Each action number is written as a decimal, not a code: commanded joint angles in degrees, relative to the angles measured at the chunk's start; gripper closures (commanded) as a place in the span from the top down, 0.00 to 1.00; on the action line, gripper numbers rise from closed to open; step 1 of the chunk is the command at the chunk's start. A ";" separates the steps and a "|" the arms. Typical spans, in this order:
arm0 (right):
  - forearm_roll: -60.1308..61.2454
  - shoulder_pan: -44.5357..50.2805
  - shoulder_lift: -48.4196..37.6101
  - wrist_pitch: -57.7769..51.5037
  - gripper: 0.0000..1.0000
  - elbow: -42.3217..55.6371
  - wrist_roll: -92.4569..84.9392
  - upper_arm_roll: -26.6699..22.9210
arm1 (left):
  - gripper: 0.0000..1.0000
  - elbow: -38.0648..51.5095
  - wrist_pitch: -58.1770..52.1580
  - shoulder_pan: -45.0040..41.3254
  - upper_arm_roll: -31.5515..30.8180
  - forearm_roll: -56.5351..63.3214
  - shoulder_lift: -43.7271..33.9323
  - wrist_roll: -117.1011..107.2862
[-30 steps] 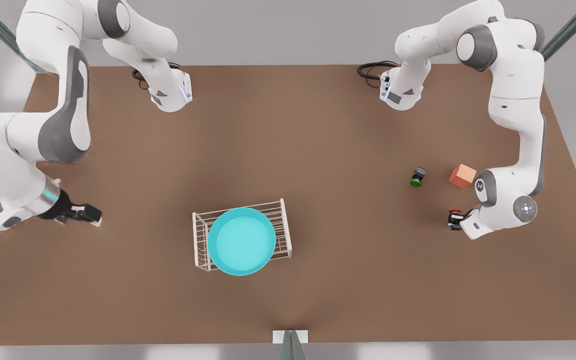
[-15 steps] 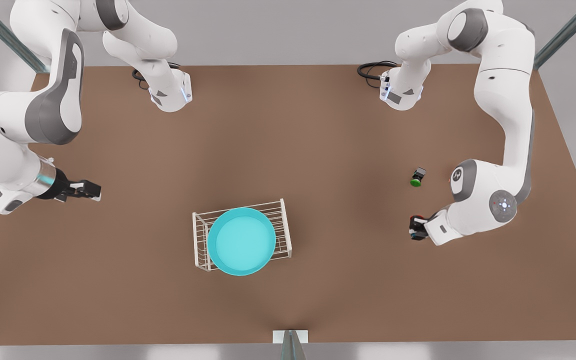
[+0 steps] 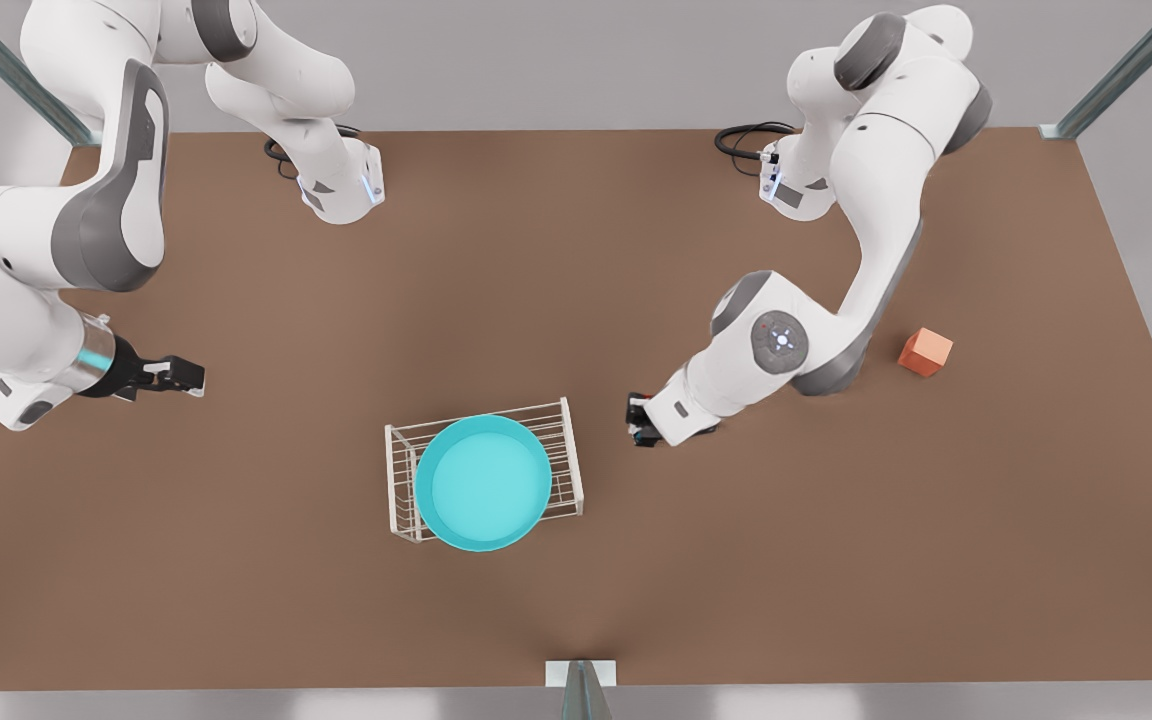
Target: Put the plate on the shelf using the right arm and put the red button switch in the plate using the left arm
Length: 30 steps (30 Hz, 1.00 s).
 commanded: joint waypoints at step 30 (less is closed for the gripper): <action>-0.10 -0.12 -0.06 -0.15 1.00 0.05 -1.76 -0.27 | 1.00 16.70 35.73 -33.10 25.73 0.11 16.90 -73.21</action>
